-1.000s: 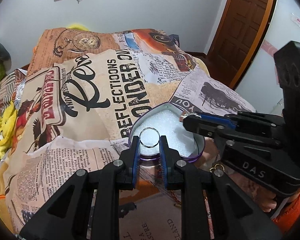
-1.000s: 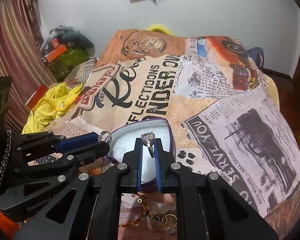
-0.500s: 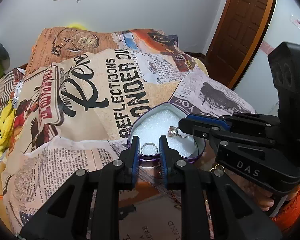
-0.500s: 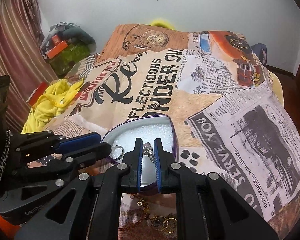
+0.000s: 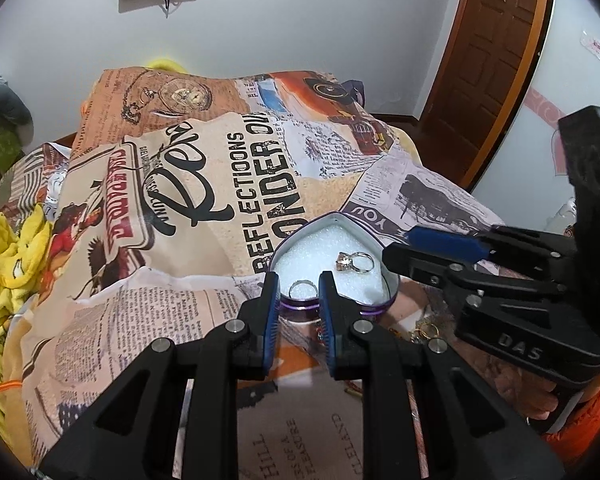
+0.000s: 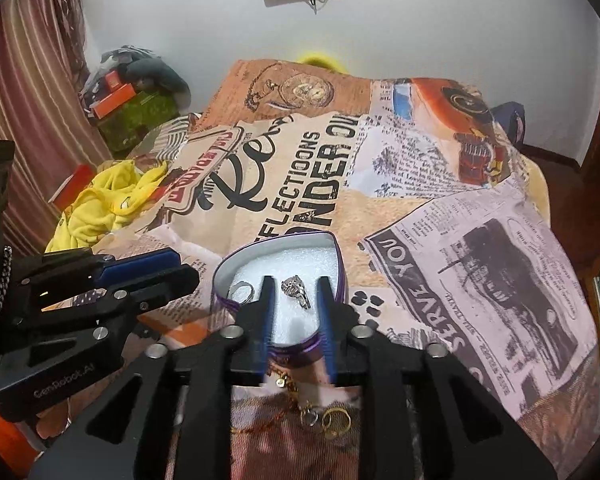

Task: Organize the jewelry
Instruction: 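Open both tools to release the ring and earring onto the foam, then grasp the gold-and-red bracelet with the left tool while the right tool grasps a silver earring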

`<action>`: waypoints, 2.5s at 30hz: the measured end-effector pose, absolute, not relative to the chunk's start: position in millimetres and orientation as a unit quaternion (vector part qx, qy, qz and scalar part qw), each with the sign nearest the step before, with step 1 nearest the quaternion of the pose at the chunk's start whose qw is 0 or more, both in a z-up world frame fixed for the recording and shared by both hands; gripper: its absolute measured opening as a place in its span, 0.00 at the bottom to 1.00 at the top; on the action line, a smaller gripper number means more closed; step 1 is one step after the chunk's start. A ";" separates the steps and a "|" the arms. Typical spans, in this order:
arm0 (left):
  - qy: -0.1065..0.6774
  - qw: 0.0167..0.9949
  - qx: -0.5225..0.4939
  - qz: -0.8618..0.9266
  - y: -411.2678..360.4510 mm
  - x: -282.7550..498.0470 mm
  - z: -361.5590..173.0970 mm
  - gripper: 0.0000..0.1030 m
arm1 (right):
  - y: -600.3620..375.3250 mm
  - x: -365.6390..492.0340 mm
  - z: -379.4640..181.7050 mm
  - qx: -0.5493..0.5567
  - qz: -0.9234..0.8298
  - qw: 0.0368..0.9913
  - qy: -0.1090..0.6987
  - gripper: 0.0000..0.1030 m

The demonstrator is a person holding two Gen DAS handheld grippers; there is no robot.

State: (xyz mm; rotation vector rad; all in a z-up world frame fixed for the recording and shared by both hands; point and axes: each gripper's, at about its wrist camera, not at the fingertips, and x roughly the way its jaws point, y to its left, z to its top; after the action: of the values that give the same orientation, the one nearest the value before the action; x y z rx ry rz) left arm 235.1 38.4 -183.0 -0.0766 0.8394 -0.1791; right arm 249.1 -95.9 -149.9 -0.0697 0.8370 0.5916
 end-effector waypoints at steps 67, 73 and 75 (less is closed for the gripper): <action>0.495 0.852 -0.006 -0.170 -36.1 209.9 -230.9 0.28 | -179.5 192.3 -171.1 -0.004 0.232 0.878 0.419 0.09; 0.502 0.847 -0.017 -0.172 -38.6 214.4 -240.4 0.08 | -176.4 192.7 -172.7 -0.002 0.240 0.875 0.421 0.09; 0.501 0.847 -0.016 -0.175 -41.0 213.5 -240.5 0.04 | -174.3 191.9 -172.3 -0.004 0.242 0.874 0.420 0.09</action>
State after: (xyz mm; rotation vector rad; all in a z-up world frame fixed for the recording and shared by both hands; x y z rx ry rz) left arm 213.5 -41.0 -240.5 -0.0329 1.0568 -0.3690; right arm 191.9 -174.3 -172.3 -0.0088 0.8778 0.5055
